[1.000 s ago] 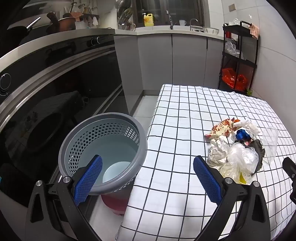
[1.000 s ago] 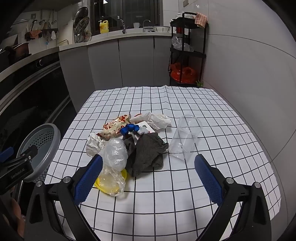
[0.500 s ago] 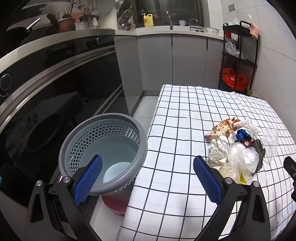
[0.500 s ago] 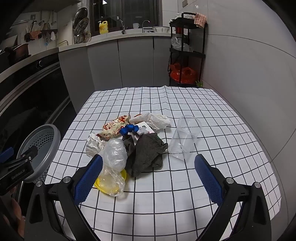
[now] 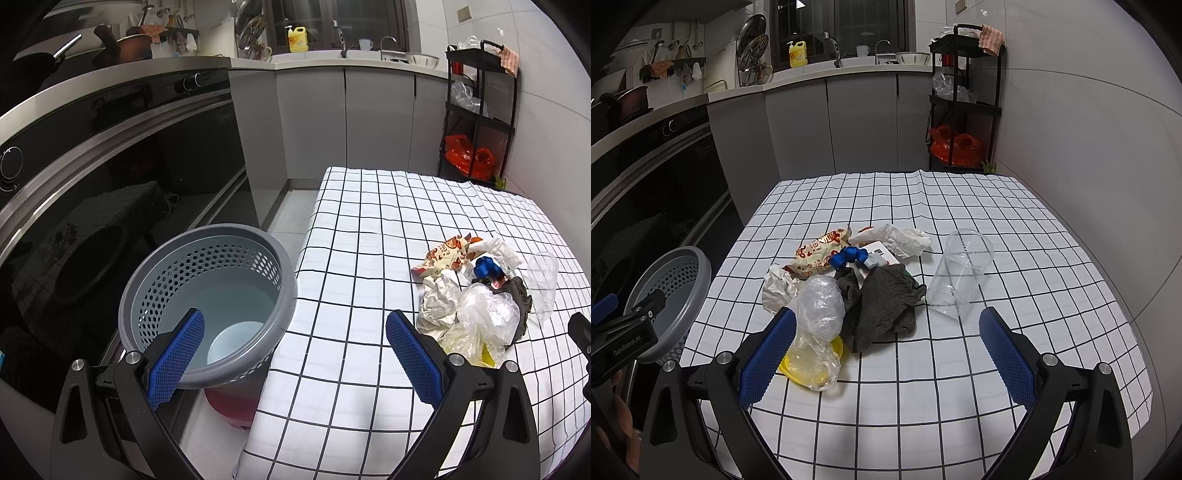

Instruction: Collect trash

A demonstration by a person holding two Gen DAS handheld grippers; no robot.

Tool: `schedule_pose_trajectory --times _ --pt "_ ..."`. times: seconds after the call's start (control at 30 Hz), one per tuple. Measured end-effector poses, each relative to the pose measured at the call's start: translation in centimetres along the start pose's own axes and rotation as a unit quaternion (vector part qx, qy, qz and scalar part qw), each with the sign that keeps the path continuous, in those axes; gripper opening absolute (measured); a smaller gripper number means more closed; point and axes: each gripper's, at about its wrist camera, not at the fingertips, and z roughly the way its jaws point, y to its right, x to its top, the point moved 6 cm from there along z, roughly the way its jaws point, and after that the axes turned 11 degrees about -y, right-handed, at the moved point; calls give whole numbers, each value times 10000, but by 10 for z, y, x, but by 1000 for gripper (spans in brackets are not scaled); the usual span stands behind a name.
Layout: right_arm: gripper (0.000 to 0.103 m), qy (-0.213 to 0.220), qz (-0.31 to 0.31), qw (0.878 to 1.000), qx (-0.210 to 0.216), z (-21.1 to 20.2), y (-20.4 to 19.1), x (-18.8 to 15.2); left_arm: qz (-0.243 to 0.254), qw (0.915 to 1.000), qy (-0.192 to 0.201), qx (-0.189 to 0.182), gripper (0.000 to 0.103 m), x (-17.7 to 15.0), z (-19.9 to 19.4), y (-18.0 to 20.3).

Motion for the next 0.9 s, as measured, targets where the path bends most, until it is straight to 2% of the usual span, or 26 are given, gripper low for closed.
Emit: schedule_pose_trajectory --times 0.9 --pt "95 8 13 10000 3 2 2 -1 15 10000 33 11 97 0 -1 1"
